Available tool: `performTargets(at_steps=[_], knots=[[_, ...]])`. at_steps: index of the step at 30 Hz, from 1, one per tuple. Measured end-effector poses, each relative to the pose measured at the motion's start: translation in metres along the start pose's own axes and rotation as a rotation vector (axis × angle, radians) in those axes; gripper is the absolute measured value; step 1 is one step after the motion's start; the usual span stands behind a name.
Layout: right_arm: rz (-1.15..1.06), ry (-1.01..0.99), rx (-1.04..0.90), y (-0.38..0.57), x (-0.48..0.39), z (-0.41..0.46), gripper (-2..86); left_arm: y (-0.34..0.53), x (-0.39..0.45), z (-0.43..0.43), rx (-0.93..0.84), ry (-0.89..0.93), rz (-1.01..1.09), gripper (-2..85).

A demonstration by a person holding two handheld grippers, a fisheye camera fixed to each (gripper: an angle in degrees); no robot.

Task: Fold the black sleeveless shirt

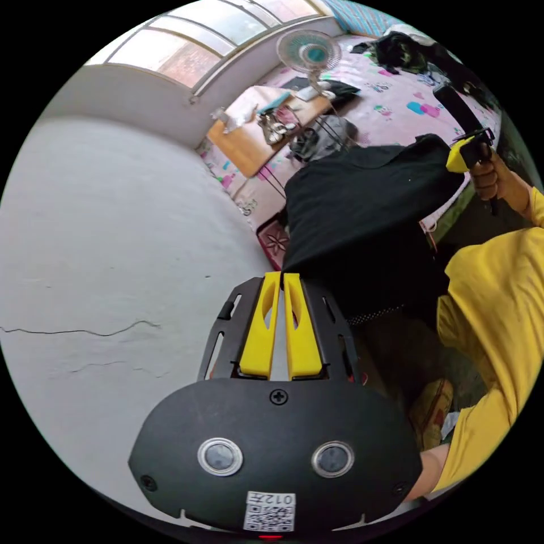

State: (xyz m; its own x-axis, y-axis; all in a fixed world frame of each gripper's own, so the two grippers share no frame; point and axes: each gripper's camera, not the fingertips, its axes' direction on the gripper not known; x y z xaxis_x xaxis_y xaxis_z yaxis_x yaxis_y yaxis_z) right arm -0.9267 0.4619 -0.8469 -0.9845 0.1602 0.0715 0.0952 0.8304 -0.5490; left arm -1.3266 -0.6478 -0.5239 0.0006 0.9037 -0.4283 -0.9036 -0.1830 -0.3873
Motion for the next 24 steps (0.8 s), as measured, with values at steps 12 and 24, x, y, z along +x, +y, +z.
performTargets(at_steps=[12,24], knots=[[-0.141,0.268,0.148,0.091,0.005,0.032,1.7,0.129,-0.097,0.064,0.311,0.154,0.022,-0.2],[0.116,0.287,0.101,0.213,0.121,0.074,1.7,0.222,-0.095,0.223,0.206,0.31,-0.065,-0.2]])
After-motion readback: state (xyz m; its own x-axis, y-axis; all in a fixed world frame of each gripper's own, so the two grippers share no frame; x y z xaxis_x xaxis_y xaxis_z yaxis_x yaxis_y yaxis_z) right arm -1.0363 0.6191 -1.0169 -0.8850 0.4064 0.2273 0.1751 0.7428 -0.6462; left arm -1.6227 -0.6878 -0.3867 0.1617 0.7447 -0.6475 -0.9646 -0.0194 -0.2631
